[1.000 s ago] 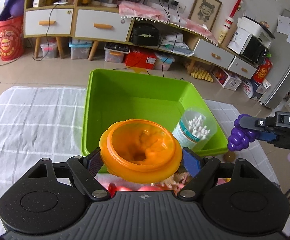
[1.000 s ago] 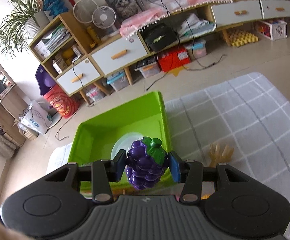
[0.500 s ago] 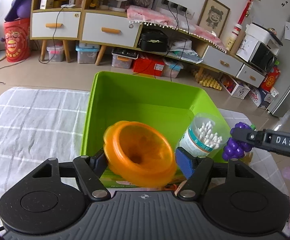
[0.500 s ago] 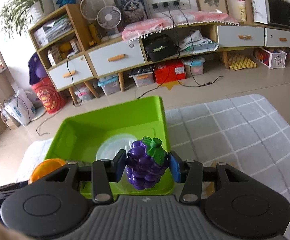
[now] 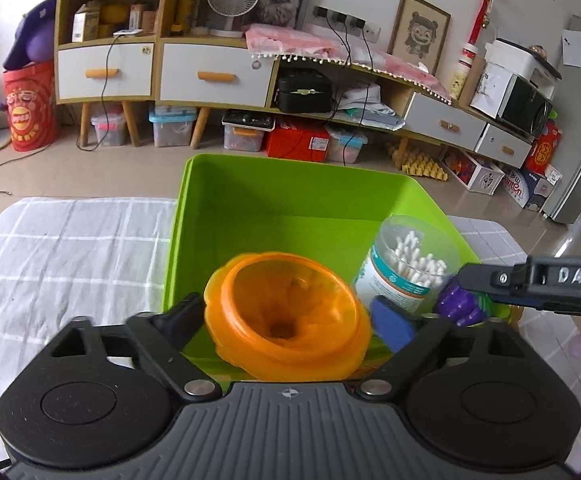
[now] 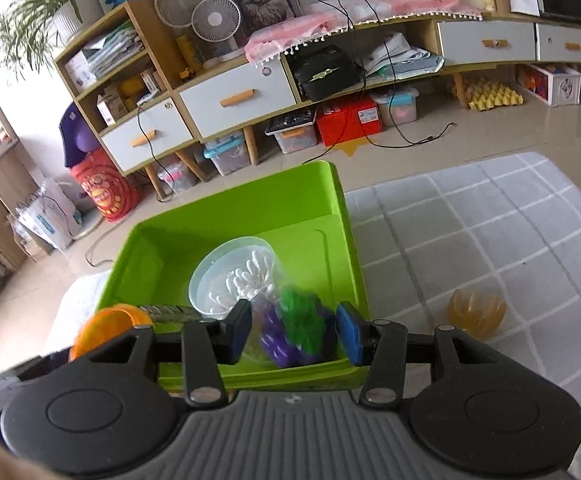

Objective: Organize rigid objects
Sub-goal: 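Drop the grapes into the green bin while the left tool carries the funnel over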

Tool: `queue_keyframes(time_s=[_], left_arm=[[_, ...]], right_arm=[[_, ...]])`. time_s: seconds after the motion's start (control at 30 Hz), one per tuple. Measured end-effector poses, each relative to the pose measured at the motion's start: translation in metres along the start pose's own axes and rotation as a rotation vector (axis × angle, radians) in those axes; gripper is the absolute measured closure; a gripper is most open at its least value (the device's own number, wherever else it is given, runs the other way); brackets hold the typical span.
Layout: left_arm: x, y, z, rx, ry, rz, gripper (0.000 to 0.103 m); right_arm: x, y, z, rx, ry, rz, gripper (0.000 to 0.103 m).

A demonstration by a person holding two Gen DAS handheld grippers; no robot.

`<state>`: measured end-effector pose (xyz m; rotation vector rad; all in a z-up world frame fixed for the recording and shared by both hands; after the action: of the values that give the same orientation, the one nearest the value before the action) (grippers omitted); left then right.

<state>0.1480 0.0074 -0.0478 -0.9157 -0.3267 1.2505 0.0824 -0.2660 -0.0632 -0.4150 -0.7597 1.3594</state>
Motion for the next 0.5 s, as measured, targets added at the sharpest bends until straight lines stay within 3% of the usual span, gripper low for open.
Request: queue_keyframes(time_s=[0.07, 0.1, 0.5], left_arm=[[-0.002, 0.001, 0.003, -0.010, -0.001, -0.007, 0.002], [-0.003, 0.001, 0.004, -0.010, -0.003, -0.012, 0.002], [-0.005, -0.005, 0.015, -0.010, 0.009, 0.005, 0.002]], right_arm=[[-0.002, -0.002, 0.003, 0.005, -0.023, -0.031, 0.051], [-0.002, -0.002, 0.004, 0.005, -0.037, -0.039, 0.049], [-0.009, -0.008, 0.022, -0.015, -0.047, -0.062, 0.040]])
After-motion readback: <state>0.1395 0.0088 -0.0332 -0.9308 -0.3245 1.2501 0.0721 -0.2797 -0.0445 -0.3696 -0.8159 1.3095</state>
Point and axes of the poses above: each gripper's, at about its wrist camera, not at the fingertips, and z roughly against the way its jaws point, x to its left, y to its underside, the point moved 2 cm from there along -z, roughly the way its jaws point, and after that the axes turned 6 degrees about y, right-handed, at the moved point
